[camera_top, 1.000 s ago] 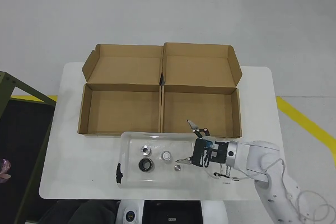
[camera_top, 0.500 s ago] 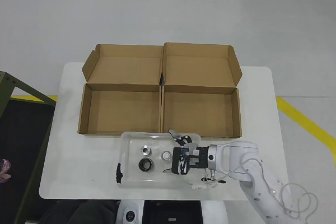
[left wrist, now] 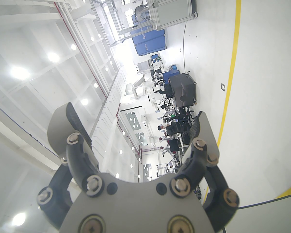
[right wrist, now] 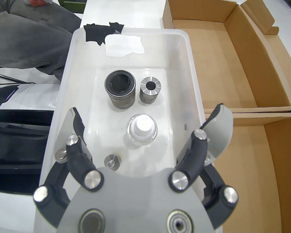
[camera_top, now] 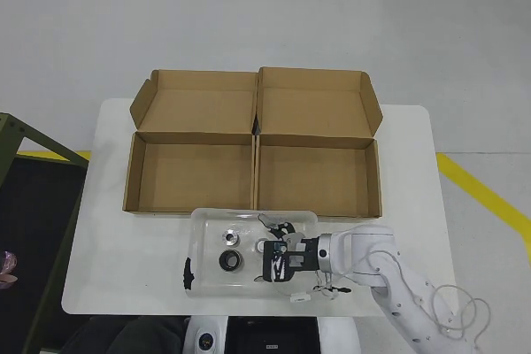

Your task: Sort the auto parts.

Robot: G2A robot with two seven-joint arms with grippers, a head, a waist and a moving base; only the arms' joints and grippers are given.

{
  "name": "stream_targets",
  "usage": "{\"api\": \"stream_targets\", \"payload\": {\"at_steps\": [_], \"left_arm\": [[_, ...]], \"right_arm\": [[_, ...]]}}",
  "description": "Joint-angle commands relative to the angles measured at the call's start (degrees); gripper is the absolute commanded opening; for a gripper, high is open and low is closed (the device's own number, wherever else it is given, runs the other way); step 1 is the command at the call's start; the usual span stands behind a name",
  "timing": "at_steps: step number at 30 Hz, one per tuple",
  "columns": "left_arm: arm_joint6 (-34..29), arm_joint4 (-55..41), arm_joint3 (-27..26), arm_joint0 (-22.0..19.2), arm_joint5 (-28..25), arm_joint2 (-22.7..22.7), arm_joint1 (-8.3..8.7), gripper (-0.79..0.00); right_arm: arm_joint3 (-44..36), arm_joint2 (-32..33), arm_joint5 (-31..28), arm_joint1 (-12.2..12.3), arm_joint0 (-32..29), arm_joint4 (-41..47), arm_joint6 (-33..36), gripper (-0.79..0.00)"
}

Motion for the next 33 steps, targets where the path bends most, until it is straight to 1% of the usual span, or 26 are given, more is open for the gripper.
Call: {"api": "stream_targets", "payload": {"at_steps": [1,3,4,7,8,10,14,15,17,19,21,22,23,25,27,33], "left_arm": [[0.0,0.0,0.0,0.0,0.0,0.0,0.0,0.0],[0.0,0.0,0.0,0.0,0.0,0.0,0.0,0.0],[0.0,0.0,0.0,0.0,0.0,0.0,0.0,0.0],[0.0,0.0,0.0,0.0,0.0,0.0,0.0,0.0],[0.0,0.0,0.0,0.0,0.0,0.0,0.0,0.0],[0.0,0.0,0.0,0.0,0.0,0.0,0.0,0.0],[0.0,0.0,0.0,0.0,0.0,0.0,0.0,0.0],[0.0,0.0,0.0,0.0,0.0,0.0,0.0,0.0],[0.0,0.0,0.0,0.0,0.0,0.0,0.0,0.0],[0.0,0.0,0.0,0.0,0.0,0.0,0.0,0.0],[0.0,0.0,0.0,0.0,0.0,0.0,0.0,0.0],[0.0,0.0,0.0,0.0,0.0,0.0,0.0,0.0],[0.0,0.0,0.0,0.0,0.0,0.0,0.0,0.0],[0.0,0.0,0.0,0.0,0.0,0.0,0.0,0.0],[0.0,0.0,0.0,0.0,0.0,0.0,0.0,0.0],[0.0,0.0,0.0,0.0,0.0,0.0,0.0,0.0]], "right_arm": [[0.5,-0.3,0.0,0.0,0.3,0.1,-0.1,0.0],[1.1,-0.7,0.0,0.0,0.6,0.3,-0.4,0.0],[1.4,-0.9,0.0,0.1,0.8,0.3,-0.5,-0.028],[2.4,-1.2,0.3,0.1,1.2,0.5,-1.0,-0.062],[2.8,-1.3,0.4,0.1,1.3,0.6,-1.1,-0.049],[3.4,-1.4,0.7,0.1,1.6,0.5,-1.2,-0.052],[4.3,-1.8,1.0,0.3,2.0,0.0,-1.3,-0.117],[4.5,-1.9,1.1,0.3,2.1,0.0,-1.4,-0.123],[4.9,-2.0,1.3,0.3,2.2,-0.3,-1.3,-0.111],[5.3,-2.3,1.5,0.4,2.2,-0.5,-1.4,-0.126],[5.6,-2.4,1.7,0.4,2.4,-0.7,-1.5,-0.188],[5.7,-2.5,1.8,0.4,2.4,-0.8,-1.6,-0.249],[5.7,-2.7,1.9,0.5,2.5,-0.9,-1.6,-0.268],[5.9,-2.9,2.0,0.5,2.6,-1.1,-1.6,-0.372],[6.1,-3.2,2.1,0.5,2.8,-1.2,-1.6,-0.409],[6.7,-3.7,2.6,0.6,3.3,-1.4,-2.0,-0.554]]}}
